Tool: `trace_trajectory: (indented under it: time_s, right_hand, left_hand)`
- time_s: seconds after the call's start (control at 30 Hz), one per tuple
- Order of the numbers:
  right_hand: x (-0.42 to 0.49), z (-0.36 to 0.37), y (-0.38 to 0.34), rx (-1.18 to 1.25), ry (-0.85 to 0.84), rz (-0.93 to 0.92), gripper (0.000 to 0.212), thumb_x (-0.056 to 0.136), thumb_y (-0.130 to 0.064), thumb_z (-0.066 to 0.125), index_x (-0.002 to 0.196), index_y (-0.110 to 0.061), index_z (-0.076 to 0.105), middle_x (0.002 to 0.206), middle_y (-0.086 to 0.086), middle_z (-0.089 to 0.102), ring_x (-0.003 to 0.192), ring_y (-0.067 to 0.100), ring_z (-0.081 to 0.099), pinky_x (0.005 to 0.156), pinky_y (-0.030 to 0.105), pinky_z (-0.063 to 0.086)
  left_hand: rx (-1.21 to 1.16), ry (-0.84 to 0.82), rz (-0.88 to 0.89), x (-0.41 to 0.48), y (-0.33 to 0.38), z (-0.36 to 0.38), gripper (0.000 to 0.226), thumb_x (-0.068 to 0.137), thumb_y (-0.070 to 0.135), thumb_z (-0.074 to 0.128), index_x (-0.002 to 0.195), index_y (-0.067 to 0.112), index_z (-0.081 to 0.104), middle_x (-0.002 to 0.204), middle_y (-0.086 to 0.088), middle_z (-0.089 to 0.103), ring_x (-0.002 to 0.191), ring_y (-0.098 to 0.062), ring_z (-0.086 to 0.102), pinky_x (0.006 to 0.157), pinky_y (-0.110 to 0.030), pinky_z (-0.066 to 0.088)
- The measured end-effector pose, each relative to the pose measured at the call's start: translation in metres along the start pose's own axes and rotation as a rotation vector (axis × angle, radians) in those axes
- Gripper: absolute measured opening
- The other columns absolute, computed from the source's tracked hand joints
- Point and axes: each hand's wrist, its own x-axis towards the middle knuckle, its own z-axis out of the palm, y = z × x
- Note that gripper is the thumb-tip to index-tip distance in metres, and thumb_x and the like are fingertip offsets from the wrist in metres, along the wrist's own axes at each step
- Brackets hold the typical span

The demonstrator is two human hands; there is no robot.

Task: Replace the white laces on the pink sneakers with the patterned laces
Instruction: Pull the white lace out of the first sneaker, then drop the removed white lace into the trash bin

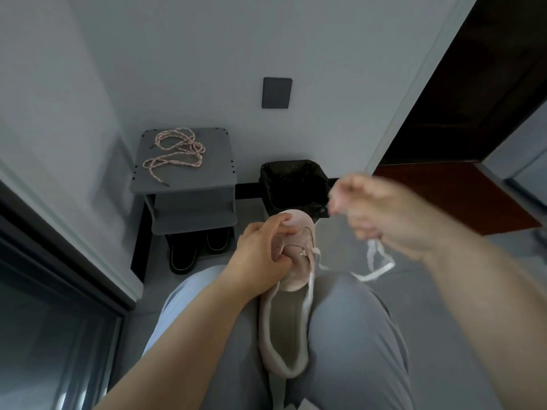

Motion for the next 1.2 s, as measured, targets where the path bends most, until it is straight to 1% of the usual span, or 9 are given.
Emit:
trace_trajectory:
  time_s: [0.17, 0.3, 0.4, 0.5, 0.63, 0.77, 0.9, 1.03, 1.2]
  right_hand:
    - [0.006, 0.030, 0.050, -0.609, -0.144, 0.270, 0.048, 0.086, -0.039, 0.060, 0.126, -0.020, 0.041, 0.125, -0.001, 0.050, 0.112, 0.015, 0.050, 0.085, 0.028, 0.041]
    - [0.005, 0.042, 0.053, -0.614, -0.191, 0.269, 0.030, 0.094, -0.027, 0.050, 0.116, -0.008, 0.053, 0.115, 0.014, 0.061, 0.106, 0.027, 0.055, 0.080, 0.036, 0.043]
    - [0.009, 0.042, 0.059, -0.622, -0.127, 0.228, 0.015, 0.094, -0.031, 0.050, 0.090, -0.018, 0.056, 0.085, 0.001, 0.064, 0.082, 0.017, 0.057, 0.064, 0.025, 0.037]
    - [0.010, 0.042, 0.065, -0.670, -0.113, 0.205, 0.030, 0.095, -0.032, 0.046, 0.068, -0.020, 0.048, 0.067, -0.003, 0.049, 0.059, 0.007, 0.045, 0.050, 0.018, 0.031]
    - [0.013, 0.033, 0.064, -0.424, 0.085, 0.143, 0.027, 0.097, -0.020, 0.044, 0.092, -0.002, 0.063, 0.085, 0.023, 0.058, 0.073, 0.026, 0.056, 0.062, 0.028, 0.042]
    - [0.021, 0.032, 0.077, 0.255, 0.327, 0.265, 0.023, 0.093, -0.008, 0.046, 0.073, -0.008, 0.058, 0.066, 0.006, 0.044, 0.050, 0.010, 0.033, 0.037, 0.015, 0.022]
    - [0.020, 0.005, 0.070, 0.921, 0.576, 0.228, 0.023, 0.090, -0.003, 0.043, 0.070, -0.010, 0.054, 0.079, 0.007, 0.066, 0.065, 0.011, 0.057, 0.057, 0.018, 0.038]
    - [0.027, -0.018, 0.067, 1.006, 0.380, 0.117, 0.035, 0.098, -0.027, 0.036, 0.065, -0.016, 0.043, 0.050, -0.003, 0.050, 0.065, 0.014, 0.063, 0.093, 0.038, 0.045]
    - [0.060, -0.013, 0.049, 0.889, 0.164, 0.031, 0.039, 0.099, -0.032, 0.032, 0.062, -0.019, 0.039, 0.047, -0.007, 0.030, 0.043, 0.008, 0.031, 0.080, 0.033, 0.046]
  left_hand:
    - [-0.022, 0.009, 0.013, -0.001, -0.004, 0.000, 0.064, 0.071, 0.009, 0.049, 0.132, 0.027, 0.039, 0.109, 0.027, 0.053, 0.121, -0.013, 0.037, 0.103, -0.034, 0.033]
    - [-0.034, 0.049, -0.011, -0.001, -0.002, -0.001, 0.062, 0.074, 0.006, 0.055, 0.132, 0.024, 0.041, 0.127, 0.006, 0.048, 0.122, -0.018, 0.038, 0.099, -0.028, 0.035]
    - [0.027, 0.084, -0.047, -0.004, 0.003, -0.003, 0.063, 0.075, 0.013, 0.059, 0.133, 0.025, 0.039, 0.127, -0.003, 0.040, 0.117, -0.024, 0.041, 0.095, -0.033, 0.039]
    - [0.192, -0.009, -0.126, -0.009, 0.007, -0.003, 0.064, 0.079, 0.025, 0.055, 0.137, 0.025, 0.028, 0.119, -0.007, 0.052, 0.107, -0.029, 0.051, 0.080, -0.032, 0.040]
    - [0.354, -0.108, -0.185, -0.009, 0.008, 0.000, 0.062, 0.090, 0.025, 0.039, 0.146, 0.022, 0.012, 0.111, -0.015, 0.061, 0.097, -0.032, 0.055, 0.072, -0.031, 0.039]
    - [0.310, -0.135, -0.214, -0.006, 0.005, -0.001, 0.057, 0.095, 0.016, 0.032, 0.147, 0.024, 0.010, 0.110, -0.018, 0.059, 0.092, -0.028, 0.054, 0.069, -0.029, 0.035]
    - [0.236, -0.122, -0.250, -0.003, -0.005, -0.006, 0.051, 0.097, 0.017, 0.031, 0.146, 0.025, 0.018, 0.128, -0.014, 0.052, 0.111, -0.027, 0.050, 0.080, -0.022, 0.033]
    - [0.194, -0.109, -0.225, 0.017, -0.008, -0.006, 0.049, 0.096, 0.014, 0.034, 0.144, 0.016, 0.024, 0.127, -0.016, 0.055, 0.111, -0.031, 0.053, 0.084, -0.029, 0.040]
    - [0.242, -0.248, -0.325, 0.057, -0.029, 0.004, 0.055, 0.097, 0.017, 0.027, 0.147, 0.024, 0.005, 0.136, -0.022, 0.042, 0.114, -0.034, 0.049, 0.088, -0.033, 0.038]
